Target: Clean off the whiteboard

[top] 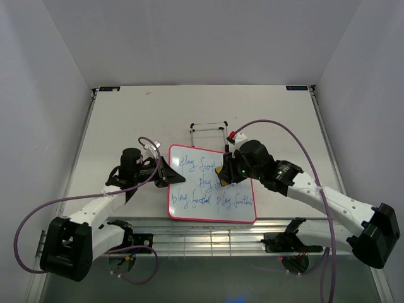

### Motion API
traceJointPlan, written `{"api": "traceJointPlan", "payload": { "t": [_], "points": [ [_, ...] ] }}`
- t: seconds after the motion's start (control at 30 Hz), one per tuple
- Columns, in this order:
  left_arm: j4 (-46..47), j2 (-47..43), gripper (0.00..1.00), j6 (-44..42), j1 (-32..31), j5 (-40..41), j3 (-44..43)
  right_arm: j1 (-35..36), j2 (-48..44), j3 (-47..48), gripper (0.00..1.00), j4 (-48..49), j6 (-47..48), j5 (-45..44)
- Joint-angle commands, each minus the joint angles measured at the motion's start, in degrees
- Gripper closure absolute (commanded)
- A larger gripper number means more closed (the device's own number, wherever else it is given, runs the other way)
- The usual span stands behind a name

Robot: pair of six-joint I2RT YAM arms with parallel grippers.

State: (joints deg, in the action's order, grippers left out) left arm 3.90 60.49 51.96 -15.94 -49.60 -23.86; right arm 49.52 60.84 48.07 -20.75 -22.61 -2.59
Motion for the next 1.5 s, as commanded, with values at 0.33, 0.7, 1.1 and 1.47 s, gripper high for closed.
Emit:
{"api": "traceJointPlan", "payload": {
  "t": [0.33,0.7,1.1,1.47],
  "points": [
    [5.2,1.6,1.00,-0.8,-0.1,-2.9,1.2,1.5,24.8,19.4,0.70,8.5,7.5,18.5],
    [5.2,0.9,1.00,-2.0,-0.1,-4.2,0.7,3.7,36.0,25.6,0.70,7.4,9.8,18.6],
    [5.2,0.7,1.00,-2.6,-0.1,-5.7,0.4,-1.2,36.4,20.0,0.69,4.8,11.8,12.9],
    [5.2,1.6,1.00,-2.7,-0.2,-5.9,0.1,0.8,38.7,26.0,0.68,3.7,10.7,17.9]
  ]
}}
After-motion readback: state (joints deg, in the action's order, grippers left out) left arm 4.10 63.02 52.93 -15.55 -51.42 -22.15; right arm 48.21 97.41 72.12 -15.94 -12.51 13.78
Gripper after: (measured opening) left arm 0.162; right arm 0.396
